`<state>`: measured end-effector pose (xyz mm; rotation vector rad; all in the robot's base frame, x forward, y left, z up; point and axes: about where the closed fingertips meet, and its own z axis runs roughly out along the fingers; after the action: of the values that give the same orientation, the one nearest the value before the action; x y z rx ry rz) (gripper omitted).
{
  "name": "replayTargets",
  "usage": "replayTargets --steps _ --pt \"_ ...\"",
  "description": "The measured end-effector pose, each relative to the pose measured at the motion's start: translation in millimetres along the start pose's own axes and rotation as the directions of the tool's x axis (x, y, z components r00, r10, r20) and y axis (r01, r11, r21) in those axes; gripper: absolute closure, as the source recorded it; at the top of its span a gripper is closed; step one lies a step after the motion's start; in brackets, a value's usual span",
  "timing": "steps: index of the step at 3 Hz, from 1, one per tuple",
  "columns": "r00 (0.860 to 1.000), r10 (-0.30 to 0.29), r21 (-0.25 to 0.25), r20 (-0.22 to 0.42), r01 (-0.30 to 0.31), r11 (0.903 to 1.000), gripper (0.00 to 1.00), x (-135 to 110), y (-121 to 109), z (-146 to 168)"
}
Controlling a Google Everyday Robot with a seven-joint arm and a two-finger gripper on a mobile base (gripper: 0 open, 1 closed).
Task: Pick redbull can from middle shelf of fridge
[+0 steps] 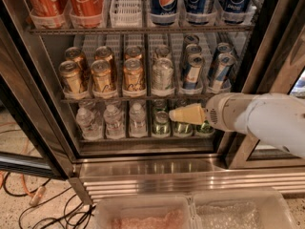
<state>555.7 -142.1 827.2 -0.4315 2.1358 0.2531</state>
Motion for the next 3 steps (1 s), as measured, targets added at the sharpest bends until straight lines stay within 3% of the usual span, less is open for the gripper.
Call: replayTargets --steps 1,3 --pt "1.000 0.000 0.000 0.000 0.000 1.0000 0.00 0 0 0" --pt "0.989 0.102 0.058 0.108 -0.109 0.9924 0.00 1 -13 13"
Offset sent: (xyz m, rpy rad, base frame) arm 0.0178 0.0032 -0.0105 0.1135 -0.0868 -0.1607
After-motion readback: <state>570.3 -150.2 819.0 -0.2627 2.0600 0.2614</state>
